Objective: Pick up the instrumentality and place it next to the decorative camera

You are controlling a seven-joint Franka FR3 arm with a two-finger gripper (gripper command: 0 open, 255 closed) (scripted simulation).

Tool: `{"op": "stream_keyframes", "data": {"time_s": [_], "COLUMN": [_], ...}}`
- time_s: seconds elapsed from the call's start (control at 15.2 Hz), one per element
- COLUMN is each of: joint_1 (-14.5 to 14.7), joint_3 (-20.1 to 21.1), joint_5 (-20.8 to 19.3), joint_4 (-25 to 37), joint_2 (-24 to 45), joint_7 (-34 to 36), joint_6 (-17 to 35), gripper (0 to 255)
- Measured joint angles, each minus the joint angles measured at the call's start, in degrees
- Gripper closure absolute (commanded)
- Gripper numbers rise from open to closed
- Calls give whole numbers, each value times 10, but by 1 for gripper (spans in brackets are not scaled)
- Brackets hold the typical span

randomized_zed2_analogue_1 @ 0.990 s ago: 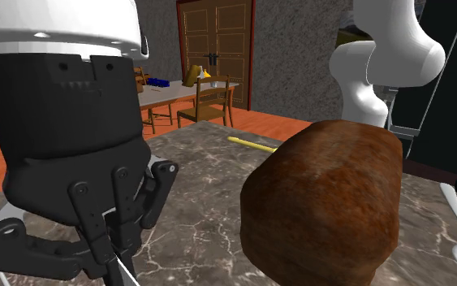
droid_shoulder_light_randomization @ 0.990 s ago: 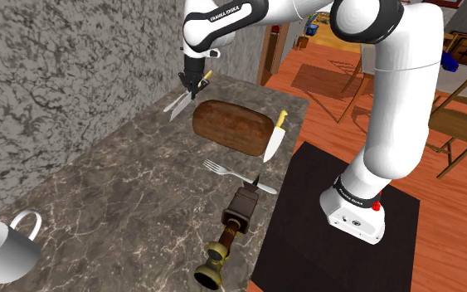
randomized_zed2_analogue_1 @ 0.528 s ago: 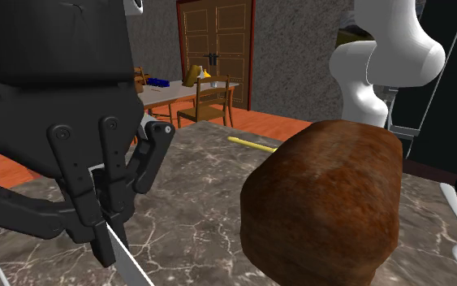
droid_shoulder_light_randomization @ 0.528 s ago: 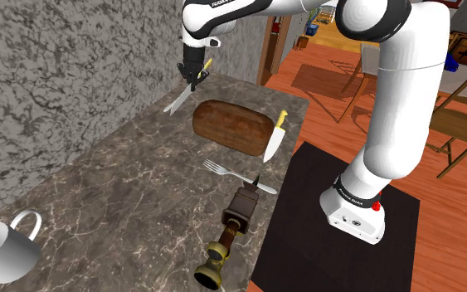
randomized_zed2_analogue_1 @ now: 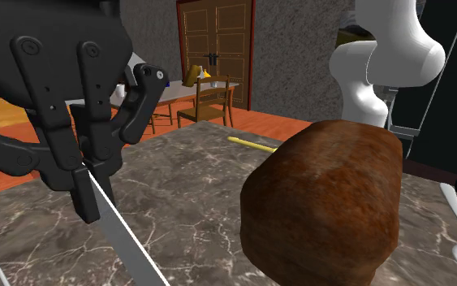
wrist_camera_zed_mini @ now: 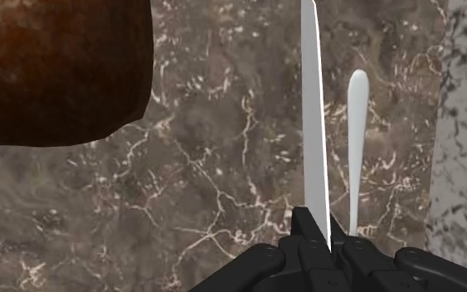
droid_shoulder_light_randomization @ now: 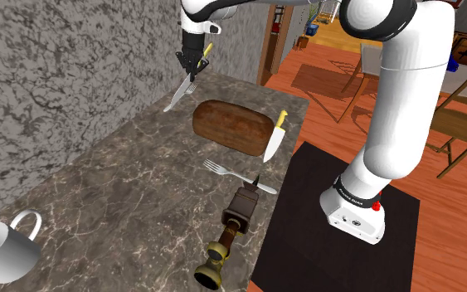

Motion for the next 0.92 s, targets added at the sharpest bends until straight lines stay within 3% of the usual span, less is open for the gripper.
{"op": "stream_keyframes", "data": {"time_s": [0.92], "joint_1": [1], "joint_3": [1], "joint_5": [0], "joint_4": [97], "joint_2": [-8], "joint_7": [7], "joint_6": [-104], "gripper": [255]}}
